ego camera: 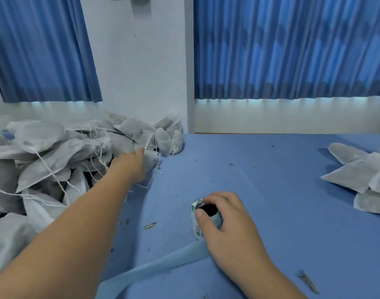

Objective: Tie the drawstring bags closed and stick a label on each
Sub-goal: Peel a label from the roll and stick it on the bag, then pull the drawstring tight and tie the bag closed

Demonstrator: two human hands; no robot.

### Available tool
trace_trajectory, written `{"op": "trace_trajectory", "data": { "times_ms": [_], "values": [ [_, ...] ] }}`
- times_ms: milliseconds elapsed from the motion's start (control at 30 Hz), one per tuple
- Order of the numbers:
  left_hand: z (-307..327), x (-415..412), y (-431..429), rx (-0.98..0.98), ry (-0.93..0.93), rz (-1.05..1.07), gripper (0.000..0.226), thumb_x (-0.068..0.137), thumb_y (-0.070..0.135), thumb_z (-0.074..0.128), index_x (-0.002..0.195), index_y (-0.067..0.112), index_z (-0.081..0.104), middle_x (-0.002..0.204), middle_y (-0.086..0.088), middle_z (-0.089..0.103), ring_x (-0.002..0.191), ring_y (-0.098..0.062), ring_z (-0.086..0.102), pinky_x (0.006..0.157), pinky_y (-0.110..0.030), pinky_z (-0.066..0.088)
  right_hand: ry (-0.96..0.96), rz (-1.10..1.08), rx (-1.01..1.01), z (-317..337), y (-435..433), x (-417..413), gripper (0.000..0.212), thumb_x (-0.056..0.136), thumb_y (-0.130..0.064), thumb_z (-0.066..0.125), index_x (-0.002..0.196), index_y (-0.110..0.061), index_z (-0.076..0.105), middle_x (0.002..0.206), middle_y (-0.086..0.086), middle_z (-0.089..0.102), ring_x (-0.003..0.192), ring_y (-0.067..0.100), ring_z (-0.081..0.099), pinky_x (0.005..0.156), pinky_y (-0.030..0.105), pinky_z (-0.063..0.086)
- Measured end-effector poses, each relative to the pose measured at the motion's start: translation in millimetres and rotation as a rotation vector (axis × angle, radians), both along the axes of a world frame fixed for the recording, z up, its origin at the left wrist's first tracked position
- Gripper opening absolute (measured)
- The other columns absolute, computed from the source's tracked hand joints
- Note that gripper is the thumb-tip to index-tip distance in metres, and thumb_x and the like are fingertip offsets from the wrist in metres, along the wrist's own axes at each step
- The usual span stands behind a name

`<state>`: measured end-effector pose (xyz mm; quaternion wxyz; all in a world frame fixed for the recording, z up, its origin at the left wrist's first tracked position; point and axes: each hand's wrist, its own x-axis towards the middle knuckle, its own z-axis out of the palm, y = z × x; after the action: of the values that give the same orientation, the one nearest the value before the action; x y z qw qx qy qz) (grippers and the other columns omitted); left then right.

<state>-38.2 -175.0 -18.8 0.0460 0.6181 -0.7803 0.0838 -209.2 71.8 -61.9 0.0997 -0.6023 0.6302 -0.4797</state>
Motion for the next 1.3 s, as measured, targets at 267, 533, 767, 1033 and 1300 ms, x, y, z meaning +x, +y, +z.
{"op": "trace_trajectory", "data": {
  "times_ms": [267, 533, 767, 1033, 1300],
  "values": [
    [15.9, 1.8, 13.4, -0.069, 0.007, 0.041, 0.041, 0.095, 0.04, 0.044, 0.128, 0.017, 0.044, 0.129, -0.007, 0.056, 0.117, -0.031, 0.054, 0.095, -0.045, 0.038, 0.007, -0.013, 0.0, -3.5, -0.6, -0.4, 0.004, 0.088, -0.046, 0.055, 0.09, -0.043, 0.055, 0.11, -0.032, 0.041, 0.104, -0.012, 0.046, 0.082, 0.007, 0.034],
    [69.0, -24.5, 85.5, -0.103, 0.358, -0.261, 0.051, 0.081, 0.018, 0.057, 0.131, 0.022, 0.049, 0.119, -0.003, 0.057, 0.104, -0.026, 0.056, 0.08, -0.034, 0.046, -0.012, -0.042, -0.014, 7.0, 7.4, -4.2, 0.023, 0.09, -0.046, 0.053, 0.112, -0.038, 0.052, 0.115, -0.031, 0.041, 0.099, -0.01, 0.045, 0.08, 0.011, 0.033],
    [94.8, -71.6, 175.1, 0.124, 0.765, -0.558, 0.035, 0.08, 0.012, 0.061, 0.107, 0.033, 0.055, 0.09, 0.012, 0.06, 0.077, 0.0, 0.057, 0.056, -0.015, 0.041, -0.398, -0.169, -0.261, 46.5, 32.9, -35.3, 0.041, 0.092, -0.026, 0.059, 0.132, -0.028, 0.049, 0.124, -0.018, 0.049, 0.113, -0.003, 0.05, 0.097, 0.025, 0.041],
    [70.6, -125.3, 246.3, 0.193, 0.59, -0.746, 0.032, 0.075, 0.008, 0.058, 0.103, 0.023, 0.061, 0.091, 0.008, 0.059, 0.085, -0.011, 0.057, 0.068, -0.023, 0.047, -0.413, -0.062, -0.137, 66.1, 83.3, -105.4, 0.014, 0.093, -0.031, 0.058, 0.103, -0.024, 0.065, 0.092, -0.009, 0.071, 0.073, 0.006, 0.069, 0.073, 0.024, 0.054],
    [7.4, -173.0, 281.6, 0.224, 0.725, -0.802, 0.06, 0.082, 0.045, 0.035, 0.138, 0.027, 0.048, 0.135, 0.007, 0.052, 0.126, -0.007, 0.044, 0.108, -0.035, 0.036, -0.341, -0.038, 0.06, 49.9, 95.3, -124.2, 0.033, 0.098, -0.016, 0.053, 0.072, 0.0, 0.065, 0.06, 0.008, 0.064, 0.051, 0.012, 0.06, 0.053, 0.023, 0.051]
  ]
}}
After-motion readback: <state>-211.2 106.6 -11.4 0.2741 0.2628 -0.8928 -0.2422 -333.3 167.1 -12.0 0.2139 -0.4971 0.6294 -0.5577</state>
